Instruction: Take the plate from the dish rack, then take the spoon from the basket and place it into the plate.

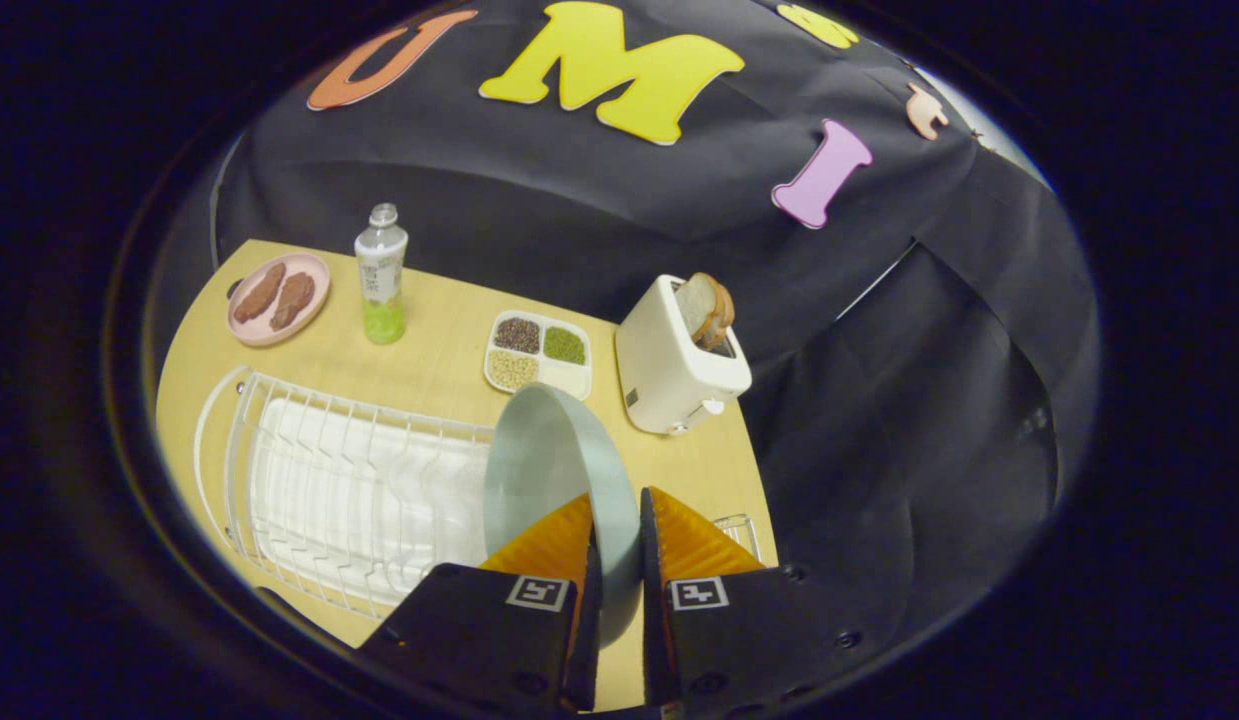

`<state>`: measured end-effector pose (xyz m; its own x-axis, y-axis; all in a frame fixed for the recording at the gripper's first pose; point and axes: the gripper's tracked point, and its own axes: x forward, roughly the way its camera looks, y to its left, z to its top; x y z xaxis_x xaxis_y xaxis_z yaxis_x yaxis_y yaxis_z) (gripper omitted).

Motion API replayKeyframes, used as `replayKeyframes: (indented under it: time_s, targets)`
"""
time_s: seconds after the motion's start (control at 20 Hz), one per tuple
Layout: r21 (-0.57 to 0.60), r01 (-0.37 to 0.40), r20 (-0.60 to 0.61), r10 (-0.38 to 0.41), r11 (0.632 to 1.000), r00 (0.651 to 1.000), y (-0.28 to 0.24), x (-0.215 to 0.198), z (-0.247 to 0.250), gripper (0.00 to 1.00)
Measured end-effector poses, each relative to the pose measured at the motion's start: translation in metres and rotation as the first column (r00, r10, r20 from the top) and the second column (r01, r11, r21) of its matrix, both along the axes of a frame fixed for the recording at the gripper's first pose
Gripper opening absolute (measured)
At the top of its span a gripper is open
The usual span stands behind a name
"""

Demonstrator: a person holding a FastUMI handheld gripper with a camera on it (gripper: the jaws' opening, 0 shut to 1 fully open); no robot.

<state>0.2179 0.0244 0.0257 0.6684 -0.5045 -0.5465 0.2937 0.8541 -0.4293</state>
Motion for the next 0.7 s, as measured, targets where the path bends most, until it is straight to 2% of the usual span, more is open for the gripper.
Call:
replayKeyframes:
  time_s: [0.1, 0.2, 0.4, 0.6, 0.7]
  targets:
    - [0.056, -0.039, 0.047, 0.037, 0.998, 0.998, 0.003, -0.012, 0.002, 0.23]
    - [0.168, -0.133, 0.122, 0.113, 0.977, 0.986, 0.014, -0.028, 0.003, 0.23]
    - [0.332, -0.285, 0.218, 0.221, 0.899, 0.951, 0.024, -0.078, -0.014, 0.23]
    - [0.446, -0.387, 0.336, 0.25, 0.807, 0.908, 0.025, -0.13, -0.047, 0.23]
    - [0.472, -0.424, 0.366, 0.265, 0.773, 0.892, 0.024, -0.15, -0.071, 0.23]
